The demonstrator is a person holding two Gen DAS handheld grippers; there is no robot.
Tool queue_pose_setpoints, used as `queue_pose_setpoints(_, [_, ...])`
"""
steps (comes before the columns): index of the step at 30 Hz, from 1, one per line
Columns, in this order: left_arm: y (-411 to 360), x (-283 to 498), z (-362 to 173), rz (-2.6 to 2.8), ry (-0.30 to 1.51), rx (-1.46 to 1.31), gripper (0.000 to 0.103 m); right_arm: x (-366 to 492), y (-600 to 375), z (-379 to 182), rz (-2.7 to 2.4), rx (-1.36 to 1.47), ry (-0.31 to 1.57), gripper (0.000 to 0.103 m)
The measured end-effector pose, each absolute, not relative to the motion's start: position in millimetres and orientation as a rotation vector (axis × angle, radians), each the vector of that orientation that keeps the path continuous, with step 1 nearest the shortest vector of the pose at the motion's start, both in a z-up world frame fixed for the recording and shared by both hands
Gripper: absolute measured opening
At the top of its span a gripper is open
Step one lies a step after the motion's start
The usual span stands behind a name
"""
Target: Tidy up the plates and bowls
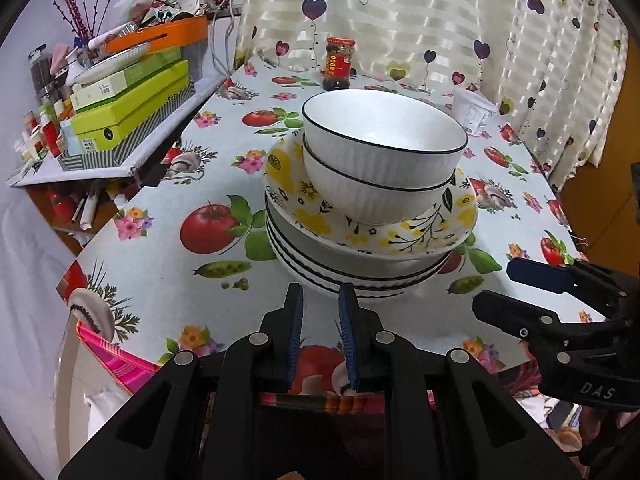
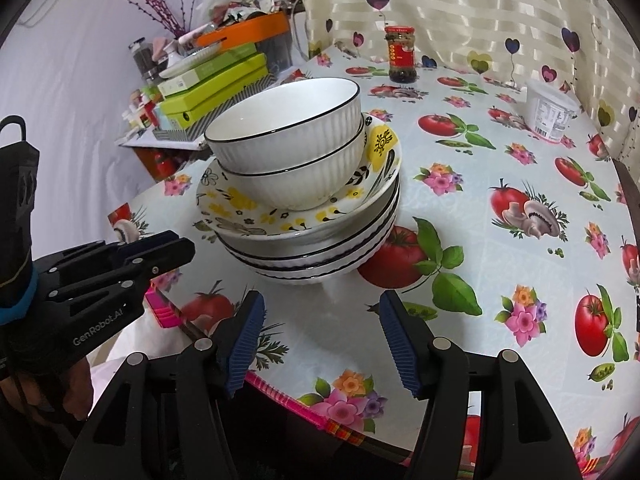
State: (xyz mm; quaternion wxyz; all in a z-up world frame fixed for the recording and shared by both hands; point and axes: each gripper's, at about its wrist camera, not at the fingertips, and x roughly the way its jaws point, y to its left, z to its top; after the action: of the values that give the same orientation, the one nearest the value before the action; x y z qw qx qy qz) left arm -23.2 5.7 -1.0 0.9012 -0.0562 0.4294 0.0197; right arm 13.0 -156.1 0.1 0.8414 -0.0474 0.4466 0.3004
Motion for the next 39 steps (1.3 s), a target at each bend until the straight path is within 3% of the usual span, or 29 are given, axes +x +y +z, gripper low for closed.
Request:
queue_pose_setpoints(18, [5.1,-15.3,-3.3,0.028,0.906,-0.112,0.019,14.9,-153.6,1.3,0.64,-0.101,0.94,0.062])
queue_pose_setpoints(29, [40.1,-5.6,-4.8,0.025,0.924,-0.27,0.019,35.2,-164.3,10.5,0.59,-0.057,0.907,0.061])
queue_pose_setpoints(39, [28.0,3.7,-6.0,-0.009,0.93,-0.233,0.019,48.2,-157.3,7.7,0.591,-0.038,0.905,0.056])
